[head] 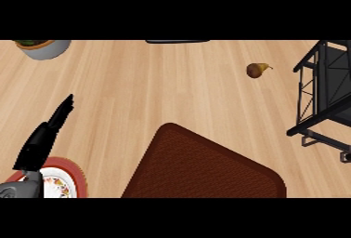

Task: Pick the bell pepper from the tray and place it in the tiered shelf

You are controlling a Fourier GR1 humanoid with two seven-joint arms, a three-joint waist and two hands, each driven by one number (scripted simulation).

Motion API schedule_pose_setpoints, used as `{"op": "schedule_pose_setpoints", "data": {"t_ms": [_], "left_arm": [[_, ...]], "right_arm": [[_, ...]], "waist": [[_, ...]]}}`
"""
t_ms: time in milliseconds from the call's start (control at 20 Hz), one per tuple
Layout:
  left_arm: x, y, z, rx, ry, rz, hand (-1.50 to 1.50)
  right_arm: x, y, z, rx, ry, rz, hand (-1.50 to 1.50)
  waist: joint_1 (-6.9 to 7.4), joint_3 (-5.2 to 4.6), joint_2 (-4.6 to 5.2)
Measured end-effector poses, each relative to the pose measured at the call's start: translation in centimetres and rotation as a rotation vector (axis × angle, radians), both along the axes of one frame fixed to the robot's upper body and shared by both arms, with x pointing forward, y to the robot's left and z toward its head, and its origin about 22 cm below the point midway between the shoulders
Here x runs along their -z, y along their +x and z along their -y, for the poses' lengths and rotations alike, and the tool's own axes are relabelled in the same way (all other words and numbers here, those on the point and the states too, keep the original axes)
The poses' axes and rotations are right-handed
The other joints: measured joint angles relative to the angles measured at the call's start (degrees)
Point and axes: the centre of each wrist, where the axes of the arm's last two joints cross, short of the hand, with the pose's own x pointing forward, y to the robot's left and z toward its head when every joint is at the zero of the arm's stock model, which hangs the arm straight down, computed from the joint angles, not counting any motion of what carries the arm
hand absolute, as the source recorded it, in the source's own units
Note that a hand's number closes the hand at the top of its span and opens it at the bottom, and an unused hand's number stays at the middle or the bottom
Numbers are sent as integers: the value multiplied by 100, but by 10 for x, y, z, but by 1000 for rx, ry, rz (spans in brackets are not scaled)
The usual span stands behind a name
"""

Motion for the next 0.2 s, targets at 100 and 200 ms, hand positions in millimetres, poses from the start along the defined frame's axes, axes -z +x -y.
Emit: {"op": "schedule_pose_setpoints", "data": {"t_ms": [100, 200], "left_arm": [[3, -2, 1, -4, 0, -1, 0], [4, -4, 7, 2, 2, -1, 0]], "right_arm": [[4, -27, 2, -15, 16, 15, -150], [5, -53, 8, -28, 19, 26, -150]], "waist": [[-18, 2, -2], [-9, 3, 1]]}}
